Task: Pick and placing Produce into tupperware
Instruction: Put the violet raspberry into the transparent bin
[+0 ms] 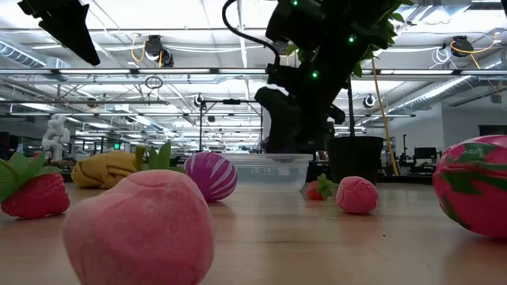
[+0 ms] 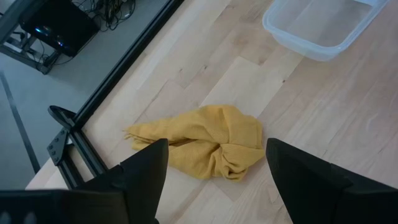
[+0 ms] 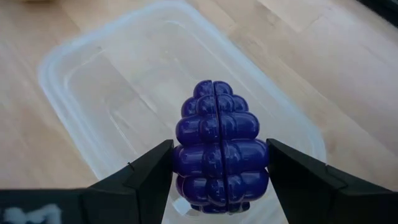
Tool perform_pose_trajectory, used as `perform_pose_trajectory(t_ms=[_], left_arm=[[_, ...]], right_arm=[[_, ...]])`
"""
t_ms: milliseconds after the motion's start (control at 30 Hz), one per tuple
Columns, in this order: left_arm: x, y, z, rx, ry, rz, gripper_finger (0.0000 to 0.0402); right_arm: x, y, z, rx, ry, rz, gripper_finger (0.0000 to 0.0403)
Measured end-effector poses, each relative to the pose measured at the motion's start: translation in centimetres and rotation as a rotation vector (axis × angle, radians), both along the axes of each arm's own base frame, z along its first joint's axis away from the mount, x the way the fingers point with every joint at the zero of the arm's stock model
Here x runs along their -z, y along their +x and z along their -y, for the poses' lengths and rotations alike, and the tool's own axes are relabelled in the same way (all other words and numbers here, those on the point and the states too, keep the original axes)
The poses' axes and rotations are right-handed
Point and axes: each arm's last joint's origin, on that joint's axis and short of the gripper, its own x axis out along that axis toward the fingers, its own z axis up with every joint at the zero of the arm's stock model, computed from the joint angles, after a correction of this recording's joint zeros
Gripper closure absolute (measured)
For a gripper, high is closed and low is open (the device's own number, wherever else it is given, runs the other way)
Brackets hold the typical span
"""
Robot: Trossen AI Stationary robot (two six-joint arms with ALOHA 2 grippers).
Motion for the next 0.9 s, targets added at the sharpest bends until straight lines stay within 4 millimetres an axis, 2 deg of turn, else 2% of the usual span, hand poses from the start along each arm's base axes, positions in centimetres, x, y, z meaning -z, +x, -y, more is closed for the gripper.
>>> perform_pose_trajectory(t_ms=[300, 900], left_arm=[[0.00, 0.00, 0.00, -0.001, -0.001, 0.001, 0.0124], [0.00, 0.00, 0.01, 0.000, -0.001, 0.001, 0.0124]], right_arm=[[-0.04, 0.10, 0.59, 0.004, -0.001, 0.003, 0.0167], [-0.10, 0.21, 0.51, -0.025, -0.015, -0.002, 0.0167]])
